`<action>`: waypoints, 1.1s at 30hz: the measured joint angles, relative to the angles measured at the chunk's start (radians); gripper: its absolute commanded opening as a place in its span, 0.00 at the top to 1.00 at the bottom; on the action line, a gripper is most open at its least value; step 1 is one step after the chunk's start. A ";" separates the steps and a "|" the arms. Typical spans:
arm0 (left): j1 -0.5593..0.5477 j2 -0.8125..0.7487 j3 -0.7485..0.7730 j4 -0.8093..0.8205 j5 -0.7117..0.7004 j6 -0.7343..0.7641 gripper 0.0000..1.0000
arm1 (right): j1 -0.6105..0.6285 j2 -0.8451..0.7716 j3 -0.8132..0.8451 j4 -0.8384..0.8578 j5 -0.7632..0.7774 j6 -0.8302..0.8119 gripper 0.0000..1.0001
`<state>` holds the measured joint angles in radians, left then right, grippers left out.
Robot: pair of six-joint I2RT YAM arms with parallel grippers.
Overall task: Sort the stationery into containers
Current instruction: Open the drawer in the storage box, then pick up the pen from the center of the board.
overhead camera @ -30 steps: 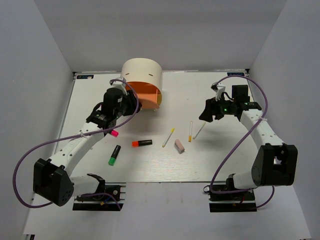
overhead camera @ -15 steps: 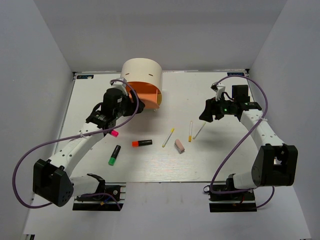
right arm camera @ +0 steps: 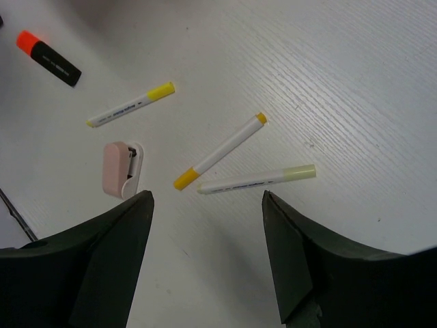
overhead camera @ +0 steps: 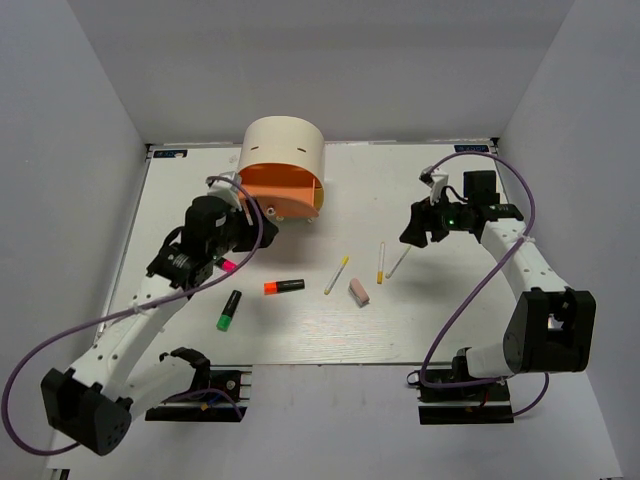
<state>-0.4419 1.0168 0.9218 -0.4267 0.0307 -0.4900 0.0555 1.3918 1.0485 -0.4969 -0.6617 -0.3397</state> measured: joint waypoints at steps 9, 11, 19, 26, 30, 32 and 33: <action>0.000 -0.213 -0.108 -0.121 -0.008 -0.039 0.31 | 0.030 0.166 0.059 -0.144 0.089 -0.175 0.40; 0.000 -0.223 -0.119 -0.140 -0.014 -0.056 0.29 | 0.038 0.206 0.073 -0.164 0.110 -0.251 0.31; 0.000 -0.232 -0.144 -0.173 -0.024 -0.076 0.28 | 0.045 0.126 -0.028 -0.205 0.135 -0.899 0.23; 0.000 -0.245 -0.156 -0.175 -0.024 -0.084 0.28 | 0.052 0.279 0.081 -0.325 0.116 -1.294 0.26; 0.000 -0.280 -0.174 -0.189 -0.030 -0.095 0.28 | 0.067 0.351 0.132 -0.349 0.121 -1.382 0.29; 0.001 -0.300 -0.184 -0.197 -0.031 -0.101 0.28 | 0.079 0.368 0.148 -0.379 0.132 -1.429 0.32; 0.001 -0.308 -0.190 -0.196 -0.032 -0.103 0.28 | 0.086 0.378 0.160 -0.400 0.138 -1.456 0.36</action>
<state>-0.4412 0.7086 0.7319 -0.6228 -0.0013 -0.5930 0.1417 1.7702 1.2087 -0.8967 -0.5232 -1.7962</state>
